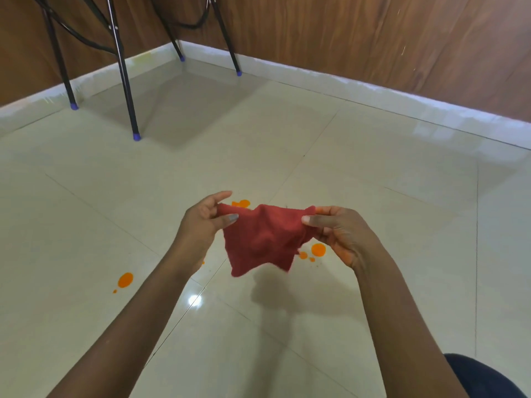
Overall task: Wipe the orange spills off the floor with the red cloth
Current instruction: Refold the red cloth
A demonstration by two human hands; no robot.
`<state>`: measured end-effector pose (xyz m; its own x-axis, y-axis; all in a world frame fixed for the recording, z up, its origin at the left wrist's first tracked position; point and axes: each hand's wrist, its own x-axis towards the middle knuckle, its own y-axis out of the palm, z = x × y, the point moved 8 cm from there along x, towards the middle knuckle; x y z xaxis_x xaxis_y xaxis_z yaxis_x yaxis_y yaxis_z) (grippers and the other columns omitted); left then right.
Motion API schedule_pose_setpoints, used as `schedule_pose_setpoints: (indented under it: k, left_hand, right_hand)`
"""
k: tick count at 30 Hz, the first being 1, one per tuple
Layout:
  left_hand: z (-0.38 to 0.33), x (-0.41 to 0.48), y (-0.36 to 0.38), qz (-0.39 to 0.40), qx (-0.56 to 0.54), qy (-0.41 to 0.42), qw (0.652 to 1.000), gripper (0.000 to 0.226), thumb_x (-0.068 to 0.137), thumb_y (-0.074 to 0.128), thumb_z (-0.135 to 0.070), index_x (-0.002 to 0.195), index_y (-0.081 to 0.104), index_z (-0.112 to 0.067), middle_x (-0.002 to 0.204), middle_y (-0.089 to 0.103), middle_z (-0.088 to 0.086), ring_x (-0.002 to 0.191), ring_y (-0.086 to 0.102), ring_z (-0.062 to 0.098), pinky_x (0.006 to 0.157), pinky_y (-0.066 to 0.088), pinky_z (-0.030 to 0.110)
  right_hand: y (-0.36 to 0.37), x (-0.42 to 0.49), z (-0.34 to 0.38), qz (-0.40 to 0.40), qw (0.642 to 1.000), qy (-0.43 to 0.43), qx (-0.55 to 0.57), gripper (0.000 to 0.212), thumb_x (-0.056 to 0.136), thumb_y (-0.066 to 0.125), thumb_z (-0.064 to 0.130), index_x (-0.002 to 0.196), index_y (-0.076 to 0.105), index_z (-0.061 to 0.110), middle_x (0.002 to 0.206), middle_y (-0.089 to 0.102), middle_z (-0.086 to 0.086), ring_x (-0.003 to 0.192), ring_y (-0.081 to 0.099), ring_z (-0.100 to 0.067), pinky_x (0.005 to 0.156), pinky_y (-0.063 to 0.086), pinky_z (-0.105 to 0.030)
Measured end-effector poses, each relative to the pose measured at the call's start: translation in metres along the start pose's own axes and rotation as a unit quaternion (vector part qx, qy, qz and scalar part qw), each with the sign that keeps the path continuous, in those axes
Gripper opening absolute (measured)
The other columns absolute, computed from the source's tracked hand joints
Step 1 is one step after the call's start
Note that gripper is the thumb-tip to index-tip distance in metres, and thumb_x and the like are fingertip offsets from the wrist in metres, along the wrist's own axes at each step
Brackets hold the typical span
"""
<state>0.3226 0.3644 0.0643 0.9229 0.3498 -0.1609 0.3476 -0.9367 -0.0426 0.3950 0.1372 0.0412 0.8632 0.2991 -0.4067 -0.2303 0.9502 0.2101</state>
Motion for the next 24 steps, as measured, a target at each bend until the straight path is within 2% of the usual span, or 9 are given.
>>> schedule_pose_setpoints:
  k: [3, 5, 7, 9, 11, 14, 19, 21, 24]
  left_hand:
    - [-0.012, 0.005, -0.003, -0.02, 0.137, 0.046, 0.989, 0.051, 0.081, 0.061, 0.007, 0.126, 0.053, -0.015, 0.095, 0.064, 0.003, 0.089, 0.058, 0.012, 0.088, 0.045, 0.022]
    - [-0.023, 0.007, -0.009, -0.057, 0.285, 0.097, 0.952, 0.042, 0.082, 0.064, -0.001, 0.12, 0.059, -0.018, 0.101, 0.061, 0.001, 0.095, 0.054, 0.015, 0.089, 0.039, 0.024]
    - [-0.037, 0.004, -0.007, -0.08, 0.381, 0.176, 0.904, 0.02, 0.083, 0.064, -0.008, 0.101, 0.068, -0.016, 0.09, 0.063, -0.001, 0.091, 0.052, 0.018, 0.083, 0.033, 0.026]
    - [-0.045, 0.007, -0.005, -0.099, 0.463, 0.229, 0.851, 0.007, 0.084, 0.064, -0.015, 0.088, 0.069, -0.012, 0.081, 0.061, 0.001, 0.087, 0.05, 0.024, 0.079, 0.031, 0.031]
    - [-0.041, 0.022, -0.009, -0.105, 0.447, 0.199, 0.865, 0.008, 0.084, 0.065, -0.017, 0.086, 0.07, -0.011, 0.08, 0.053, 0.001, 0.082, 0.05, 0.023, 0.075, 0.038, 0.033]
    - [-0.036, 0.036, -0.016, -0.099, 0.335, 0.13, 0.928, 0.005, 0.081, 0.067, -0.012, 0.084, 0.07, -0.009, 0.089, 0.049, -0.003, 0.071, 0.049, 0.014, 0.065, 0.039, 0.018]
    - [-0.016, -0.008, -0.028, 0.003, 0.258, 0.142, 0.956, 0.01, 0.075, 0.07, 0.001, 0.076, 0.067, -0.01, 0.089, 0.062, -0.003, 0.076, 0.055, 0.004, 0.071, 0.04, 0.009]
    - [0.029, -0.032, -0.027, 0.104, 0.251, 0.083, 0.959, 0.03, 0.074, 0.071, 0.003, 0.07, 0.067, -0.027, 0.089, 0.068, -0.012, 0.079, 0.055, -0.006, 0.069, 0.037, 0.005]
    - [0.11, -0.057, -0.029, 0.216, 0.322, 0.009, 0.922, 0.041, 0.075, 0.073, -0.006, 0.068, 0.063, -0.046, 0.091, 0.066, -0.024, 0.092, 0.052, -0.007, 0.081, 0.037, 0.011]
  right_hand:
    - [-0.003, 0.001, 0.012, -0.043, 0.994, -0.045, -0.086, 0.051, 0.07, 0.068, -0.01, 0.112, 0.055, 0.015, 0.079, 0.06, -0.006, 0.079, 0.061, -0.017, 0.079, 0.047, -0.025]
    - [0.001, -0.003, 0.022, -0.032, 0.984, -0.083, -0.151, 0.039, 0.073, 0.065, -0.008, 0.106, 0.064, 0.014, 0.077, 0.06, -0.004, 0.073, 0.06, -0.011, 0.075, 0.045, -0.018]
    - [0.004, -0.005, 0.032, -0.039, 0.963, -0.126, -0.235, 0.02, 0.08, 0.061, -0.002, 0.091, 0.07, 0.012, 0.077, 0.065, -0.003, 0.064, 0.058, -0.005, 0.064, 0.045, -0.013]
    - [0.005, 0.001, 0.041, -0.067, 0.924, -0.163, -0.338, 0.012, 0.084, 0.06, 0.01, 0.087, 0.071, 0.016, 0.082, 0.064, 0.001, 0.071, 0.057, -0.008, 0.072, 0.047, -0.027]
    - [0.01, 0.011, 0.048, -0.089, 0.883, -0.186, -0.422, 0.013, 0.086, 0.059, 0.017, 0.091, 0.071, 0.018, 0.096, 0.057, -0.001, 0.097, 0.055, -0.02, 0.088, 0.044, -0.041]
    - [0.018, 0.017, 0.057, -0.09, 0.867, -0.22, -0.438, 0.016, 0.089, 0.057, 0.014, 0.099, 0.07, 0.013, 0.106, 0.048, -0.004, 0.114, 0.045, -0.024, 0.091, 0.035, -0.028]
    - [0.019, -0.021, 0.033, 0.006, 0.9, -0.261, -0.35, 0.013, 0.087, 0.059, 0.005, 0.091, 0.068, 0.013, 0.092, 0.061, 0.003, 0.092, 0.053, -0.005, 0.082, 0.036, -0.016]
    - [0.014, -0.029, -0.013, 0.074, 0.925, -0.186, -0.322, 0.015, 0.086, 0.06, 0.002, 0.088, 0.068, 0.015, 0.084, 0.064, 0.007, 0.077, 0.055, 0.007, 0.077, 0.038, -0.01]
    - [0.008, -0.026, -0.09, 0.151, 0.927, -0.052, -0.338, 0.023, 0.084, 0.062, 0.0, 0.079, 0.066, 0.022, 0.079, 0.063, 0.008, 0.068, 0.056, 0.007, 0.078, 0.042, -0.017]
